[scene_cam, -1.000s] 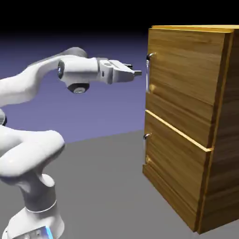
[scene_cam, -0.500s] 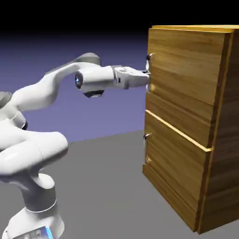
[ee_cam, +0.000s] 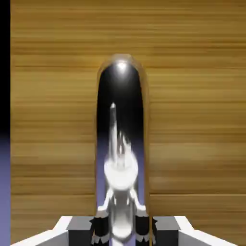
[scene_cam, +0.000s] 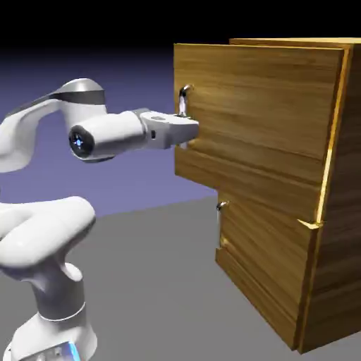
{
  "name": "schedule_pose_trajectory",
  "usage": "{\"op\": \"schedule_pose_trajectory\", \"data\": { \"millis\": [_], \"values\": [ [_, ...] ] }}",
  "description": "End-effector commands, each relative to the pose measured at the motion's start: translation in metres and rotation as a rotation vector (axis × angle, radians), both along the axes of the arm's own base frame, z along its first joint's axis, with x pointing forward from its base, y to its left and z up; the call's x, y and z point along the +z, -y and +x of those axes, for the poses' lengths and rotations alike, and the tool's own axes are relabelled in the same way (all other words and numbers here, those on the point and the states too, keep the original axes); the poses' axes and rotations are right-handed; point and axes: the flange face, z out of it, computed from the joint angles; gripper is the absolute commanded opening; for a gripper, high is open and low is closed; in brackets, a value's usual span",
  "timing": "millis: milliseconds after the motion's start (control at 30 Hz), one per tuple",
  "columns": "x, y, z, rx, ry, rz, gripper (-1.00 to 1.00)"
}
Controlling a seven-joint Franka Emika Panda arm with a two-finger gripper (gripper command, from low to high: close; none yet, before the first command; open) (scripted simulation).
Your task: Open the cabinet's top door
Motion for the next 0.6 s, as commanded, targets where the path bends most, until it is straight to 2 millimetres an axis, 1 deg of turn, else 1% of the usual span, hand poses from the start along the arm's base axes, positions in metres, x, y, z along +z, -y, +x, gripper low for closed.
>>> {"op": "schedule_pose_trajectory", "data": {
  "millis": [0,367,567],
  "values": [
    [0.0,0.005,-0.004,0.016,0.0,0.0,-1.0],
    [0.0,0.057,-0.043,0.187,0.0,0.0,-1.0],
    [0.0,0.091,-0.061,0.288,0.0,0.0,-1.0]
  ]
}}
